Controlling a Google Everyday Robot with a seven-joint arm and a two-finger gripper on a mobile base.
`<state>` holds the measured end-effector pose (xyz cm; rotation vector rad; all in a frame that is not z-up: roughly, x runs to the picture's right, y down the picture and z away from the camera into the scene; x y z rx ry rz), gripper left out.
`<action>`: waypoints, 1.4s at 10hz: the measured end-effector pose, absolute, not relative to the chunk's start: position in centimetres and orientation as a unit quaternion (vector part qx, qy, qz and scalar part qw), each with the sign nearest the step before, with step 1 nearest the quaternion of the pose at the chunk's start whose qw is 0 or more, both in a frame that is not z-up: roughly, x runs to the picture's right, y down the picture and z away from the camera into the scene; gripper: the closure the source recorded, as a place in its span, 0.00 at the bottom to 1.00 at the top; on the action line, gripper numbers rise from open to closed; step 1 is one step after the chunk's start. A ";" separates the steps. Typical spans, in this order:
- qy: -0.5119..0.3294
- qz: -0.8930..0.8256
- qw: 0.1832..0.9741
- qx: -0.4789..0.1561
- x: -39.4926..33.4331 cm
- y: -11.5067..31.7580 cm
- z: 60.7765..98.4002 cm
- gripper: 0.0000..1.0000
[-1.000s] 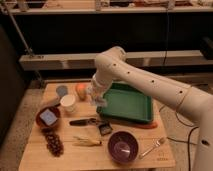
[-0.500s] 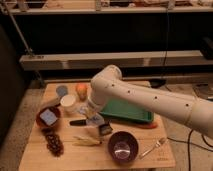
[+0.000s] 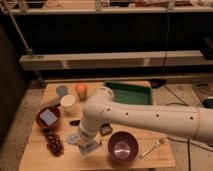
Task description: Place towel in table surface
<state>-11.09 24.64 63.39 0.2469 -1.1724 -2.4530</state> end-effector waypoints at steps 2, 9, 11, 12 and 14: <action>-0.435 -0.885 0.141 0.093 -12.9 30.3 63.6 1.00; -0.388 -0.914 0.093 0.068 -16.9 32.3 68.3 0.99; -0.376 -0.917 0.122 0.061 -16.6 30.5 70.1 0.99; -0.376 -0.915 0.131 0.059 -16.8 30.2 70.8 0.93; -0.382 -0.912 0.139 0.052 -16.8 30.3 71.6 0.75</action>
